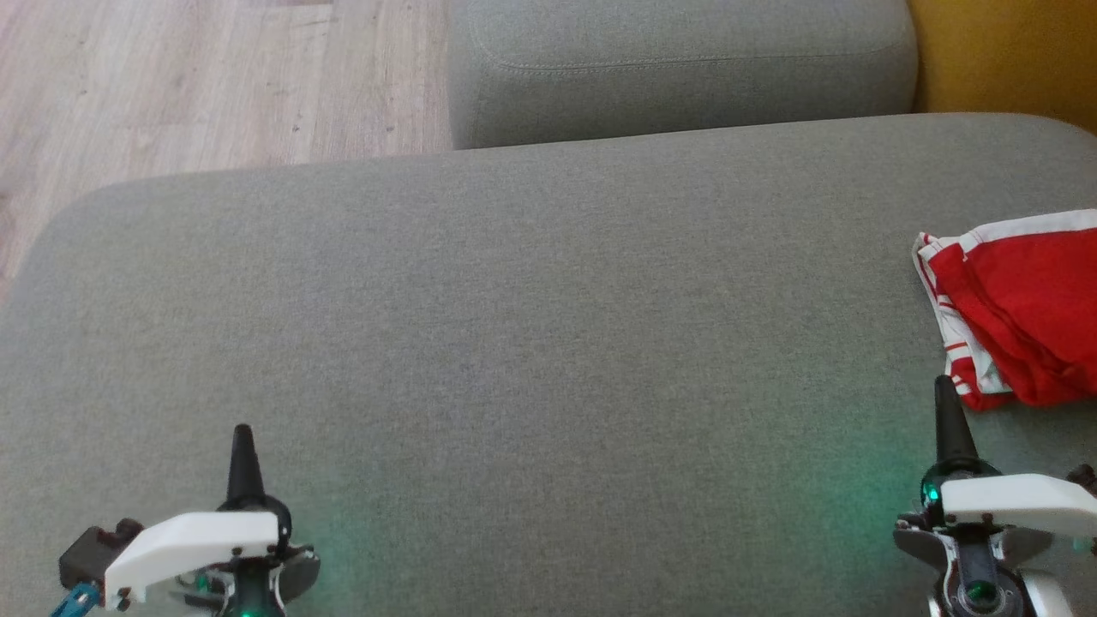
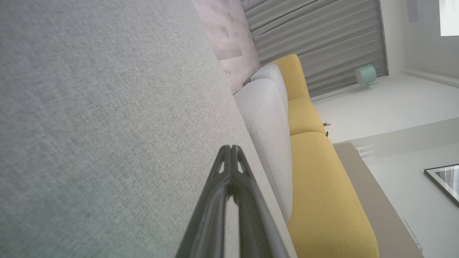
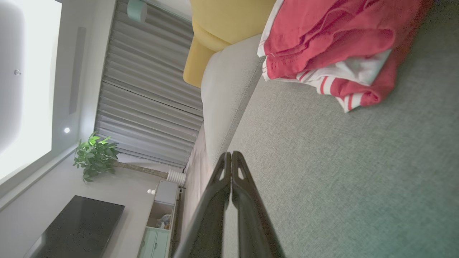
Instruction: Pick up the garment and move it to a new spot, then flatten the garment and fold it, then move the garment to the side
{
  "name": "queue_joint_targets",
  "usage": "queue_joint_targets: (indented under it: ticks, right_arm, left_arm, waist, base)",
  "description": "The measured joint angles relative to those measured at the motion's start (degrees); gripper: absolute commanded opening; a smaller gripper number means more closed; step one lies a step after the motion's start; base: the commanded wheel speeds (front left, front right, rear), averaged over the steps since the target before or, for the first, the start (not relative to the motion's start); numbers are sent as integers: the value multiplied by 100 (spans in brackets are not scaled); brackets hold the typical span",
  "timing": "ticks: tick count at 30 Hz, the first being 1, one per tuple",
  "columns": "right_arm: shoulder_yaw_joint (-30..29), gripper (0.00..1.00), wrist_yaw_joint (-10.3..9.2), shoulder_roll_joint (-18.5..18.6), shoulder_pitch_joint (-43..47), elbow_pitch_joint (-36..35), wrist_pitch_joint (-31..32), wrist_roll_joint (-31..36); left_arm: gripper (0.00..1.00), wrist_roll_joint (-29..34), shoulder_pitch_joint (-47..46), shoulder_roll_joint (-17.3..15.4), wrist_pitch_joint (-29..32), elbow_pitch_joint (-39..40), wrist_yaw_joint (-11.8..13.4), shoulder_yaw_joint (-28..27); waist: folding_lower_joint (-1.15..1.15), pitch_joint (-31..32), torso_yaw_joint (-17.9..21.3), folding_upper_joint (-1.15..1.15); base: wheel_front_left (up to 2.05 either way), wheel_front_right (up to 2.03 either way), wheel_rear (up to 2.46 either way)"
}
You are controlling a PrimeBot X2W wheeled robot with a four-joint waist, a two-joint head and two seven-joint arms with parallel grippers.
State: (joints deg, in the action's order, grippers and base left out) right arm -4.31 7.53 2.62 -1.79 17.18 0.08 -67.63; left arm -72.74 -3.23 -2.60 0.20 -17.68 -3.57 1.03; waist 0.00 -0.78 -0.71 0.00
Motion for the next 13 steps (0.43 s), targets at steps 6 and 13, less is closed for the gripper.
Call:
queue_joint_targets:
  ticks: [6,13]
  right_arm:
    - [-42,0,0,0,-7,-5,96,-407]
    - [-97,0,0,0,-28,-15,205,-817]
  left_arm:
    - [0,-315,-1,0,114,27,-54,-108]
    - [0,-639,-1,1,209,52,-108,-169]
  waist:
    - [0,11,12,0]
    - [0,21,24,0]
  base:
    - [0,0,0]
    - [0,0,0]
